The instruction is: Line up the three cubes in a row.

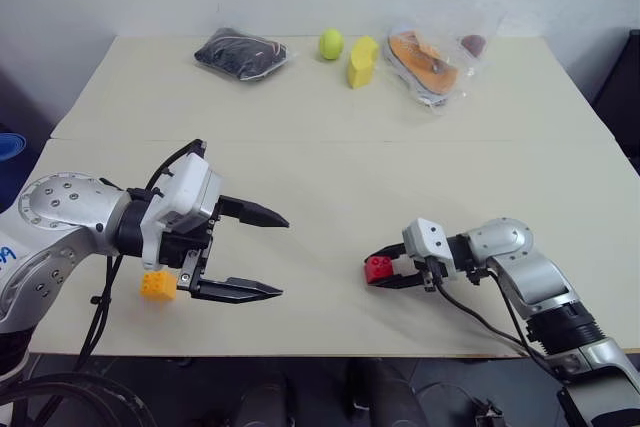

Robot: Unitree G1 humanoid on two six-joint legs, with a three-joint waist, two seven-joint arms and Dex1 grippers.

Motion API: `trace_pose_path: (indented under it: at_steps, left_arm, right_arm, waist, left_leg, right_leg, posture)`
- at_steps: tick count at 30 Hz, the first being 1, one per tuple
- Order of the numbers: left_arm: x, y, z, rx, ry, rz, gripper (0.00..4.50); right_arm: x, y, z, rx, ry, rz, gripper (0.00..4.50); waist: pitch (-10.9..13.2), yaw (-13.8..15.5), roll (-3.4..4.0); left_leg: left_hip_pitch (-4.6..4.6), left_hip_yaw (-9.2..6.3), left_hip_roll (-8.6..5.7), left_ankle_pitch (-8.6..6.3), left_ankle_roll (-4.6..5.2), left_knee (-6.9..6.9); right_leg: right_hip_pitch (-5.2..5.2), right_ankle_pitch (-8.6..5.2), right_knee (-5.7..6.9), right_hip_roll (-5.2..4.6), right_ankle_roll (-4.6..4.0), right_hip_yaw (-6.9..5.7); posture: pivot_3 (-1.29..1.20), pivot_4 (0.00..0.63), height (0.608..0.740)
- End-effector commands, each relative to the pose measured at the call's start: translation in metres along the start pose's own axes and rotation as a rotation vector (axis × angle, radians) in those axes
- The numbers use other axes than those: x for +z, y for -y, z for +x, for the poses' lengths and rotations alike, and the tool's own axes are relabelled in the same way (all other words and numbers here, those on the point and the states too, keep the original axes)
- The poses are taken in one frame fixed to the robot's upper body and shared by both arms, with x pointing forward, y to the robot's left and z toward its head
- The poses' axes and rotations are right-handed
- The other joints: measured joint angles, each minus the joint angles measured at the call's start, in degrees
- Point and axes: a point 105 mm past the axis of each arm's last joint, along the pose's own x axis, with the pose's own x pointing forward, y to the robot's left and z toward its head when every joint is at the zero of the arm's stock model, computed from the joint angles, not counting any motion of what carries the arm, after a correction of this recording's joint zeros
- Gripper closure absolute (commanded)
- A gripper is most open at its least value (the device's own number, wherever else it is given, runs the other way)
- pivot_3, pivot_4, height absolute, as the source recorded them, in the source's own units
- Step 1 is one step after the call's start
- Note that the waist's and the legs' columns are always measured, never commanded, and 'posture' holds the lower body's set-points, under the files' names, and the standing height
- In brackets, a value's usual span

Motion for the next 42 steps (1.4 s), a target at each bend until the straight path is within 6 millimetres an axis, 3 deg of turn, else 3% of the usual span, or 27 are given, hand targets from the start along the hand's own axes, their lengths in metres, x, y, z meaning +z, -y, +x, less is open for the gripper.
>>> trace_pose_path:
  at_steps: [1, 4, 6, 8, 11, 16, 18, 20, 28, 30, 32, 36, 42]
  left_arm:
    - [0.003, -0.003, -0.004, 0.058, 0.014, 0.03, 0.0]
    - [-0.001, -0.013, -0.012, 0.176, 0.039, 0.018, 0.0]
    - [-0.01, -0.02, -0.025, 0.306, 0.048, -0.028, 0.0]
    - [-0.03, -0.023, -0.05, 0.478, 0.009, -0.09, 0.0]
    - [-0.067, 0.001, -0.112, 0.751, -0.037, -0.24, 0.0]
    - [-0.098, 0.035, -0.163, 0.995, -0.112, -0.368, 0.0]
    - [-0.107, 0.043, -0.174, 1.059, -0.116, -0.406, 0.0]
    - [-0.109, 0.044, -0.176, 1.078, -0.108, -0.417, 0.0]
    - [-0.091, -0.004, -0.152, 1.103, -0.01, -0.453, 0.0]
    - [-0.088, -0.026, -0.139, 1.059, -0.052, -0.464, 0.0]
    - [-0.09, -0.047, -0.127, 1.038, -0.12, -0.493, 0.0]
    - [-0.095, -0.078, -0.127, 1.102, -0.167, -0.533, 0.0]
    - [-0.11, -0.099, -0.115, 1.059, -0.266, -0.573, 0.0]
  right_arm:
    - [0.008, -0.002, 0.001, 0.0, 0.024, -0.023, 1.08]
    - [0.016, -0.003, -0.003, 0.002, 0.042, -0.028, 0.05]
    - [0.028, -0.003, -0.009, -0.01, 0.085, -0.01, 0.02]
    - [0.049, 0.001, -0.02, -0.038, 0.163, 0.036, 0.02]
    - [0.083, 0.004, -0.048, -0.059, 0.249, 0.061, 0.02]
    - [0.106, 0.007, -0.071, -0.093, 0.294, 0.091, 0.02]
    - [0.11, 0.007, -0.075, -0.095, 0.293, 0.088, 0.02]
    - [0.111, 0.007, -0.075, -0.093, 0.289, 0.087, 0.02]
    - [0.12, 0.005, -0.068, -0.06, 0.299, 0.066, 0.02]
    - [0.126, 0.005, -0.063, -0.069, 0.315, 0.033, 0.02]
    - [0.131, 0.007, -0.057, -0.096, 0.335, 0.007, 0.02]
    - [0.136, 0.004, -0.052, -0.091, 0.349, -0.009, 0.02]
    - [0.143, 0.0, -0.049, -0.079, 0.36, -0.023, 0.02]
  waist:
    - [0.0, 0.0, 0.0]
    - [0.0, 0.0, 0.0]
    - [0.0, -0.1, 0.0]
    - [0.0, -0.4, 0.0]
    - [0.0, -1.1, 0.0]
    - [0.0, -0.9, -0.3]
    - [0.0, -0.4, -0.3]
    - [0.0, 0.1, -0.3]
    - [-0.1, 0.1, -0.32]
    - [-0.1, 0.0, -0.32]
    - [-0.1, 0.0, -0.32]
    - [-0.1, 0.0, -0.32]
    - [-0.1, 0.0, -0.33]
  left_leg:
    - [-0.01, -0.01, 0.0, 0.0, 0.0, 0.0]
    - [-0.01, -0.02, 0.02, 0.0, 0.0, 0.0]
    - [0.0, -0.03, 0.03, 0.0, 0.0, -0.01]
    - [-0.01, -0.02, 0.05, 0.0, 0.0, -0.03]
    - [-0.02, -0.06, 0.09, -0.01, 0.01, -0.07]
    - [0.0, -0.19, 0.15, -0.09, 0.01, -0.1]
    - [0.03, -0.22, 0.09, -0.14, 0.04, -0.1]
    - [0.01, -0.2, 0.03, -0.21, 0.11, -0.11]
    - [-0.03, -0.29, -0.07, -0.24, 0.17, -0.13]
    - [0.0, -0.23, -0.05, -0.23, 0.16, -0.15]
    - [-0.02, -0.23, -0.04, -0.16, 0.1, -0.14]
    - [-0.01, -0.12, -0.04, -0.12, 0.07, -0.14]
    - [-0.05, -0.06, -0.04, -0.11, 0.06, -0.13]
  right_leg:
    - [0.0, 0.0, 0.03, 0.0, 0.0, 0.0]
    - [0.0, 0.0, 0.04, -0.01, 0.0, -0.01]
    - [0.0, 0.0, 0.05, -0.02, 0.0, -0.01]
    - [-0.01, 0.0, 0.15, -0.03, 0.0, 0.01]
    - [-0.04, -0.01, 0.17, -0.04, -0.03, -0.06]
    - [0.04, -0.07, -0.18, -0.1, -0.12, -0.22]
    - [0.04, -0.07, -0.18, -0.22, -0.12, -0.23]
    - [0.01, -0.07, -0.16, -0.32, -0.12, -0.19]
    - [0.03, -0.05, -0.09, -0.53, -0.1, -0.22]
    - [0.01, -0.05, -0.08, -0.49, -0.1, -0.22]
    - [0.01, -0.05, -0.08, -0.43, -0.09, -0.24]
    - [-0.03, -0.04, 0.25, -0.31, -0.08, -0.17]
    - [-0.05, -0.04, 0.23, -0.19, -0.07, -0.16]
  posture:
    - [0.0, 0.15, 0.74]
    - [0.0, 0.15, 0.74]
    - [0.0, 0.15, 0.74]
    - [0.0, 0.15, 0.74]
    - [0.0, 0.15, 0.74]
    - [0.0, 0.15, 0.74]
    - [0.0, 0.15, 0.74]
    - [0.0, 0.15, 0.74]
    - [0.0, 0.15, 0.74]
    - [0.0, 0.15, 0.74]
    - [0.0, 0.15, 0.74]
    - [0.0, 0.15, 0.74]
    - [0.0, 0.15, 0.74]
